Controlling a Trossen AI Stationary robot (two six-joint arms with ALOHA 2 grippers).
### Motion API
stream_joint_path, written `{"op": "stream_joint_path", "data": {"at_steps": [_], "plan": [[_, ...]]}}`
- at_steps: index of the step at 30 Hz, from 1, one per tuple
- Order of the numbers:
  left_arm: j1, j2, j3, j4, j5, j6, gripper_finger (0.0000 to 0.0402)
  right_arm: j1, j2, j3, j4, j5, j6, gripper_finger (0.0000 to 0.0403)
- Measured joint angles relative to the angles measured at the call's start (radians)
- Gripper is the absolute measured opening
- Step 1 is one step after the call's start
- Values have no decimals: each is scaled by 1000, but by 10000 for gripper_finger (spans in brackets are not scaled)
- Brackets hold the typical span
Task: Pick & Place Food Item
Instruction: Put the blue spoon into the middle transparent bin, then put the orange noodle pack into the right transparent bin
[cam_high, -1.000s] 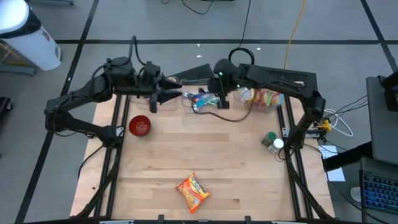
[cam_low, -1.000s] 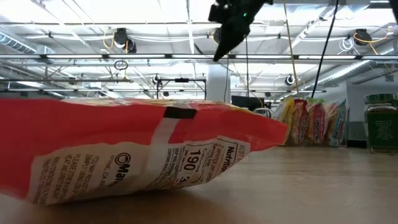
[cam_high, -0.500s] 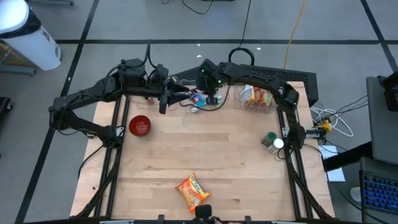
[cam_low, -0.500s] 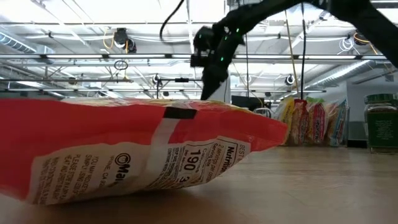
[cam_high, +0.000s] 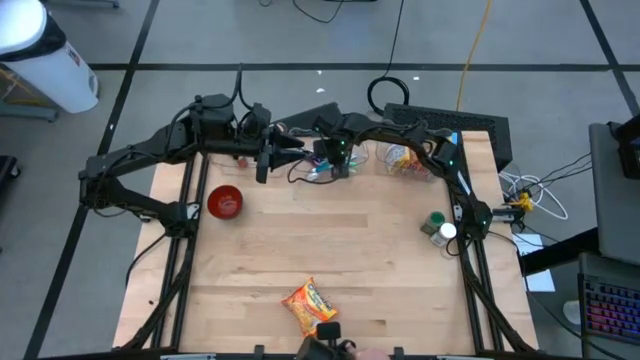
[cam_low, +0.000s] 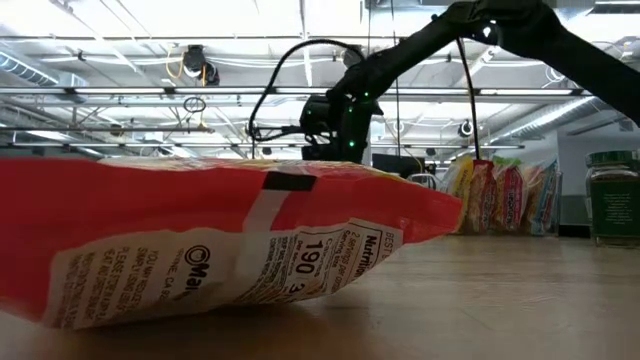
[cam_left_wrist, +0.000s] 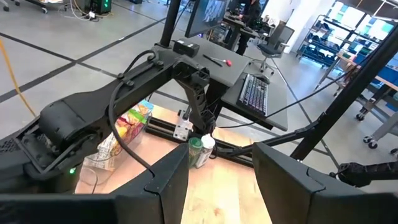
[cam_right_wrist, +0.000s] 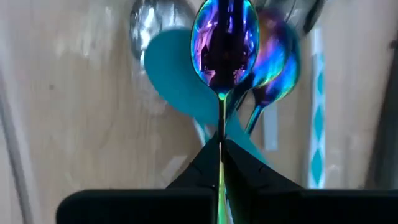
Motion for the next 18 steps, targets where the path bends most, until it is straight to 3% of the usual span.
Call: {"op": "stream_joint_path", "data": {"at_steps": [8, 18], "plan": [[0, 0, 0, -4, 7, -6, 182, -2, 7, 0, 13, -1, 5, 13], [0, 0, 0, -4, 8, -18, 182, 12, -107, 0, 34, 1, -20, 98]]}}
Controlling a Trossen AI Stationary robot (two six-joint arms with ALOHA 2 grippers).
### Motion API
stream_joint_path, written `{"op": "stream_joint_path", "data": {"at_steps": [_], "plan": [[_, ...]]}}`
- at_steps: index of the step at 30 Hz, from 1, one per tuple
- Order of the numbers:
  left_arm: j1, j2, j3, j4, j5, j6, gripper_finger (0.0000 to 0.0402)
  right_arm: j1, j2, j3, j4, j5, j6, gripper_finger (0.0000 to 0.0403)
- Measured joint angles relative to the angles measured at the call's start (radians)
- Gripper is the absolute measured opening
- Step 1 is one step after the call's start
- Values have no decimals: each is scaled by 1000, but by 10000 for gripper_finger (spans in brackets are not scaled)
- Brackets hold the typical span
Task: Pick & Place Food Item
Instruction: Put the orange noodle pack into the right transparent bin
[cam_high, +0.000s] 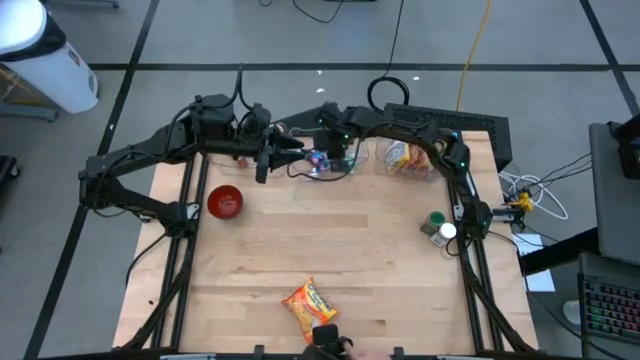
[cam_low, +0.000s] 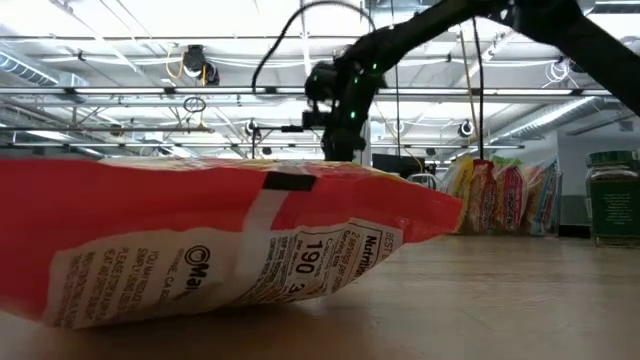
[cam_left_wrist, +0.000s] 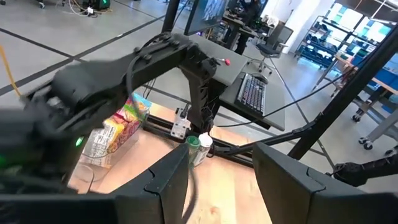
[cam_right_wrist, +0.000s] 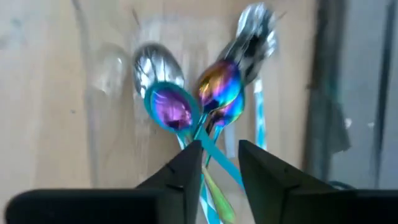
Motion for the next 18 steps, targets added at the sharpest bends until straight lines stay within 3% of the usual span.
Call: {"op": "stream_joint_path", "data": {"at_steps": [6, 12, 15, 18], "plan": [[0, -3, -1, 0, 48, -9, 182, 26, -142, 0, -2, 0, 37, 139], [5, -69, -2, -18, 168, -14, 182, 60, -316, 0, -11, -4, 205, 152], [-13, -107, -2, -66, 167, -25, 182, 83, -394, 0, -22, -8, 329, 153], [-50, -144, -2, -149, 103, -26, 182, 112, -461, 0, -43, -44, 423, 153]]}}
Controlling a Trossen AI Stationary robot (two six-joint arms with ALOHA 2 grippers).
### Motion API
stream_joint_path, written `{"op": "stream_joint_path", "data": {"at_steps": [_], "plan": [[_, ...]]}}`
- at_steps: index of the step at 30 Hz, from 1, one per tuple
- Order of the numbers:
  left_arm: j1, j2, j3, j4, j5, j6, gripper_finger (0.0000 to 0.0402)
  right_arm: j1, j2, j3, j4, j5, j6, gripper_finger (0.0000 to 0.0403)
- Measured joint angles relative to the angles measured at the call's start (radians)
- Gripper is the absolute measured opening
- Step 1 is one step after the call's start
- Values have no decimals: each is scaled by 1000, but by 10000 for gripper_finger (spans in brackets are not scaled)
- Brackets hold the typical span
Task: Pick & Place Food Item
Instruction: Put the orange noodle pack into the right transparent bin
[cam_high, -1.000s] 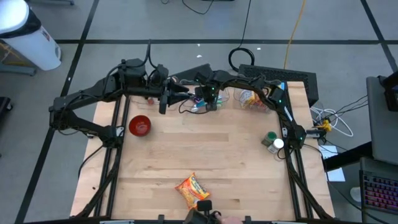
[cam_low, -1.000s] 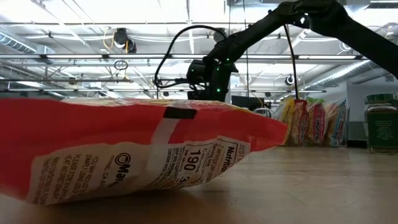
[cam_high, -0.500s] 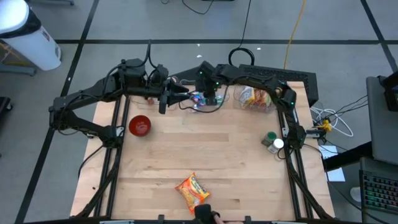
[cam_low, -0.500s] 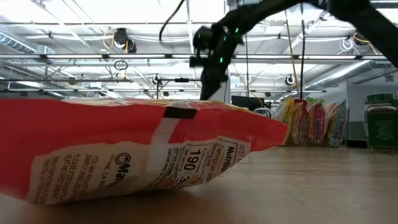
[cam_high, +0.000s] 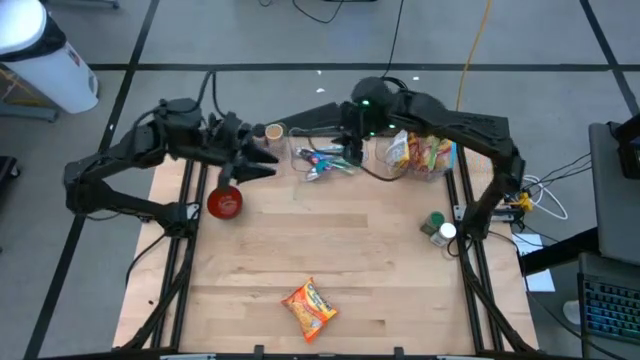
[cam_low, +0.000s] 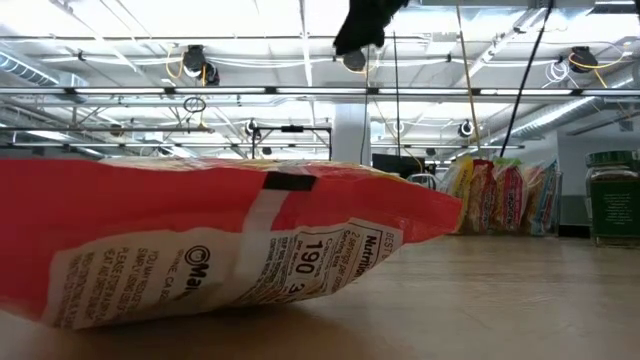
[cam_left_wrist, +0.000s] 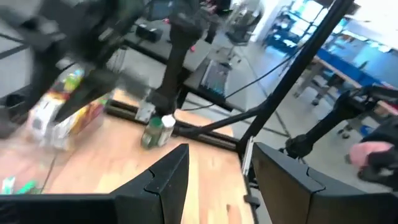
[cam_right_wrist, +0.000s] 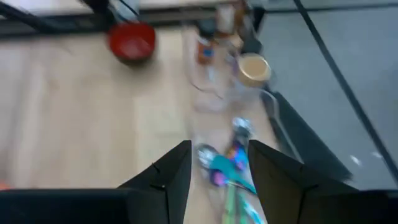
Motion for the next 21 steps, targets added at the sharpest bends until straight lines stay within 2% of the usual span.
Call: {"op": "stream_joint_path", "data": {"at_steps": [4, 9, 14, 18, 21], "plan": [[-94, -10, 2, -62, -103, -14, 182, 47, -58, 0, 0, -66, 68, 153], [-209, 22, 2, -42, -173, -14, 182, 119, -59, 0, -6, -117, 175, 153], [-315, 85, 0, -69, -196, -75, 182, 198, -61, -1, -164, -220, 152, 153], [-401, 142, 1, -127, -203, -177, 182, 275, -60, -1, -326, -226, 126, 153], [-463, 215, 2, -152, -223, -267, 182, 336, -68, -5, -376, -225, 120, 153]]}}
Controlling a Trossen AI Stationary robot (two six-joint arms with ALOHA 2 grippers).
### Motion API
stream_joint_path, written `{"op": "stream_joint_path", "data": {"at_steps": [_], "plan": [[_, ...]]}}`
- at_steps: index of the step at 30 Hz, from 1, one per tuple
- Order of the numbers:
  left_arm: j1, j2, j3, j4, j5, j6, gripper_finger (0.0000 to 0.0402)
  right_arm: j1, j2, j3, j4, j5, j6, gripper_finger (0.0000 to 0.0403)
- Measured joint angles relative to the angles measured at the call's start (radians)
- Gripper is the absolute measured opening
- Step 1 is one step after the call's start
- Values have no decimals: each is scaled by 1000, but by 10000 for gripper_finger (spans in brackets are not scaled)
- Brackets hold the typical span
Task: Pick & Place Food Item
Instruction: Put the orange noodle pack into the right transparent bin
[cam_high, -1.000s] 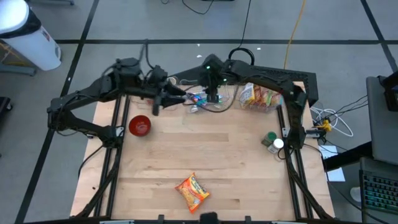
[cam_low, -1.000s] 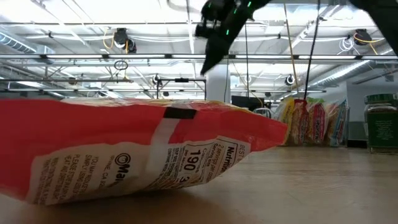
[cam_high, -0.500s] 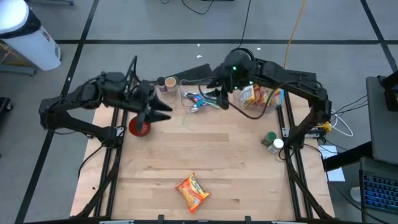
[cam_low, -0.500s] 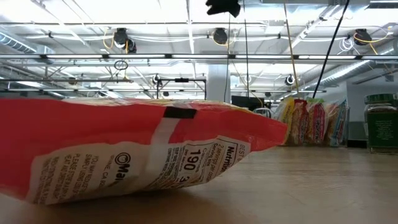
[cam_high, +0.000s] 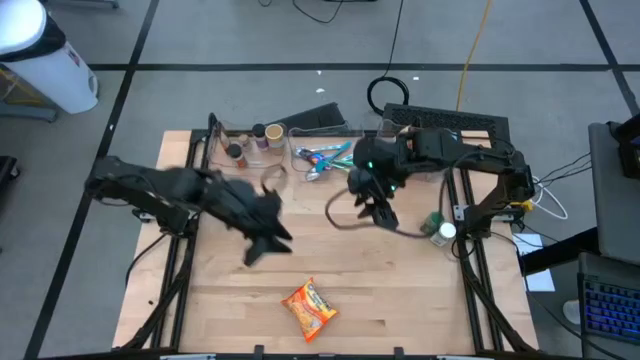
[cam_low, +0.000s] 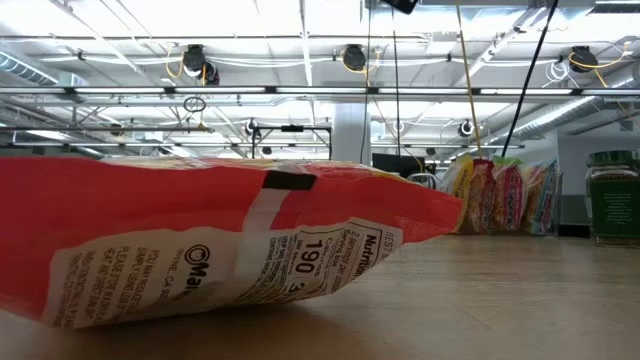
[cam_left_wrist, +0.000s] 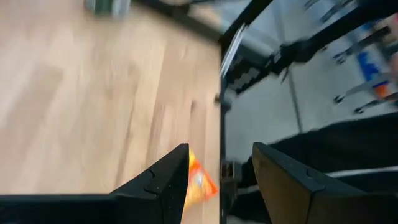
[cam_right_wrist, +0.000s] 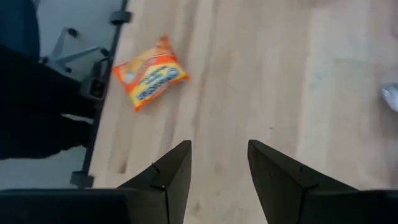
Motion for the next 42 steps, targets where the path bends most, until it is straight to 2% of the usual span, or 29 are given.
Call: {"op": "stream_joint_path", "data": {"at_steps": [3, 7, 10, 15, 18, 21, 25, 31, 35, 42], "plan": [[-54, 80, -1, -2, -22, -71, 182, 61, -38, -62, 69, 0, 22, 153], [-115, 179, -1, -6, -57, -167, 182, 143, -149, -256, 257, 2, 123, 153], [-159, 243, -1, -8, -111, -254, 182, 211, -264, -456, 464, 36, 241, 153], [-232, 319, -1, -8, -135, -404, 182, 331, -439, -813, 913, 100, 473, 153], [-263, 349, -1, -32, -170, -469, 182, 400, -507, -991, 1158, 183, 592, 153], [-267, 373, -3, -87, -177, -522, 182, 453, -533, -1114, 1327, 270, 649, 153], [-240, 384, -76, -49, -96, -574, 182, 496, -537, -1196, 1422, 340, 692, 153], [-203, 384, -237, 185, -17, -613, 182, 534, -537, -1235, 1456, 346, 717, 153], [-178, 384, -320, 297, -3, -637, 182, 543, -537, -1235, 1461, 347, 717, 153], [-162, 384, -433, 401, 13, -685, 182, 542, -537, -1236, 1461, 375, 708, 153]]}}
